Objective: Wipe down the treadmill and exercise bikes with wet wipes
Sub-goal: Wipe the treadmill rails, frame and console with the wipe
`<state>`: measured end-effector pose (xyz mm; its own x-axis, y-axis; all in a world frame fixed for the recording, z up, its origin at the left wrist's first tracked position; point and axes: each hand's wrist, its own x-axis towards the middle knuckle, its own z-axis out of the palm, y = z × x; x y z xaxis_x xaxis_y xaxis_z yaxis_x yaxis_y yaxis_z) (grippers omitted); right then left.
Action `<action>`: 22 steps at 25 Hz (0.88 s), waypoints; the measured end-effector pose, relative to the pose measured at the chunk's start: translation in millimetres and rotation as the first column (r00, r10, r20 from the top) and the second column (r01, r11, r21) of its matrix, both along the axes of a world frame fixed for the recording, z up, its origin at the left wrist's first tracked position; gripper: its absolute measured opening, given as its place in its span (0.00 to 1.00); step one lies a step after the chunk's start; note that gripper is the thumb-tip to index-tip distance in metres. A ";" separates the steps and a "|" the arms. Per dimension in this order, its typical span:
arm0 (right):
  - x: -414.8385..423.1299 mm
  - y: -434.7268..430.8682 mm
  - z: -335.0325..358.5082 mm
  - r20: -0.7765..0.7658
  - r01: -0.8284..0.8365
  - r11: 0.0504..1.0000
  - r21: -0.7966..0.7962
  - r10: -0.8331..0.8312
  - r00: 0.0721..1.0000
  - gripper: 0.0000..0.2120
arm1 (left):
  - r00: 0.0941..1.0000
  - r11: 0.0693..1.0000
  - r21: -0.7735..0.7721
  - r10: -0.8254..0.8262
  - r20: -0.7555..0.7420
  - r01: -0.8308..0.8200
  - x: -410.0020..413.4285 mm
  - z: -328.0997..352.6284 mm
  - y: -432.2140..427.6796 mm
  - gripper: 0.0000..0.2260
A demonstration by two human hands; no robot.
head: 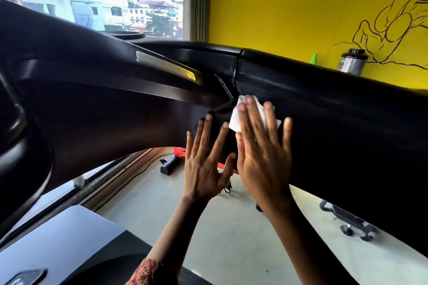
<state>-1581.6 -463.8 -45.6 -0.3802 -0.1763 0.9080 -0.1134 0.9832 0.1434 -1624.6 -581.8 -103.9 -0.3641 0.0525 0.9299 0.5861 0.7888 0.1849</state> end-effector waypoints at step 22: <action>-15.9 -18.9 69.0 0.117 -0.438 0.898 0.040 0.431 0.895 0.23 | 0.803 0.830 -0.086 0.498 -0.328 -0.551 56.3 111.2 -36.6 0.22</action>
